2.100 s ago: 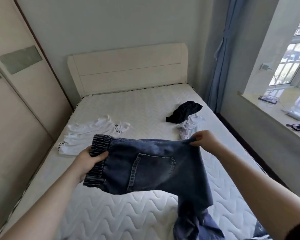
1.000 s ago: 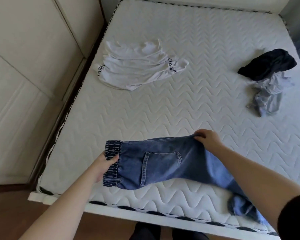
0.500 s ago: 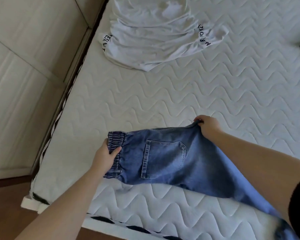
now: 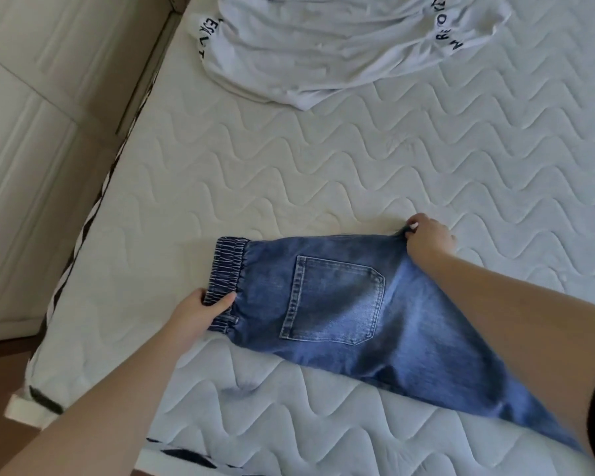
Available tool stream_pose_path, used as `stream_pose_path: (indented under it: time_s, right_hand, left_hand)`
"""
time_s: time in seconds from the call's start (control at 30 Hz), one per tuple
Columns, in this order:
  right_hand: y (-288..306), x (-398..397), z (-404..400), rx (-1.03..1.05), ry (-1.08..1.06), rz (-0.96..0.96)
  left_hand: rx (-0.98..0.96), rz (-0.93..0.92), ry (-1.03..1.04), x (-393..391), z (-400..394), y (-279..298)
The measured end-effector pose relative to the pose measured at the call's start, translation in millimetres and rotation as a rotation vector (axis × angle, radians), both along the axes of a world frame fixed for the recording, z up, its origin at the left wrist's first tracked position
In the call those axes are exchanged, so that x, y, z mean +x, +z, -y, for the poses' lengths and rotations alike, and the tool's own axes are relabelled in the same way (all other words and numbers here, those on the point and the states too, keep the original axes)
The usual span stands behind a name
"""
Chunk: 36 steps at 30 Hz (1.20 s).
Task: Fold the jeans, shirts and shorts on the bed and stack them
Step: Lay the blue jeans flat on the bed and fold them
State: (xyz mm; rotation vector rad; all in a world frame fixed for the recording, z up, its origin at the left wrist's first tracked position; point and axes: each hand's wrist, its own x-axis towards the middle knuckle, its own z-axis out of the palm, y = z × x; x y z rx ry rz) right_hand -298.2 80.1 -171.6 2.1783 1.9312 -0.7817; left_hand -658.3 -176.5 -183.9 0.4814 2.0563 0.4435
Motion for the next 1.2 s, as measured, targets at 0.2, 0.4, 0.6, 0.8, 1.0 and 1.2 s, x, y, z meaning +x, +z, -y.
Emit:
stream_pose_path:
  time_s: [0.2,0.4,0.6,0.8,1.0,1.2]
  right_hand:
    - [17.8,-51.2,76.5,0.359,0.518,-0.139]
    - [-7.8,-98.1,133.2,0.185,0.87,-0.064]
    - [-45.8,-97.1,115.9,0.009,0.948,0.083]
    - [-18.3,-108.7,151.2,0.167,0.806,0.036]
    - [-16.5,-69.7,256.3,0.217,1.054,-0.032]
    - [-18.2,-45.9,236.3,0.189,0.937,0.104]
  left_hand:
    - [0.045,-0.041,-0.037,10.8,3.6,3.5]
    - [0.038,-0.112,-0.037,21.1,-0.6,-7.5]
    - [0.04,-0.078,-0.018,18.7,-6.1,-17.9]
    - [0.031,-0.11,-0.033,18.9,-11.4,-17.8]
    - [0.077,-0.187,-0.105,20.9,-4.9,-12.1]
    - [0.113,-0.392,-0.216,4.4,15.4,-2.3]
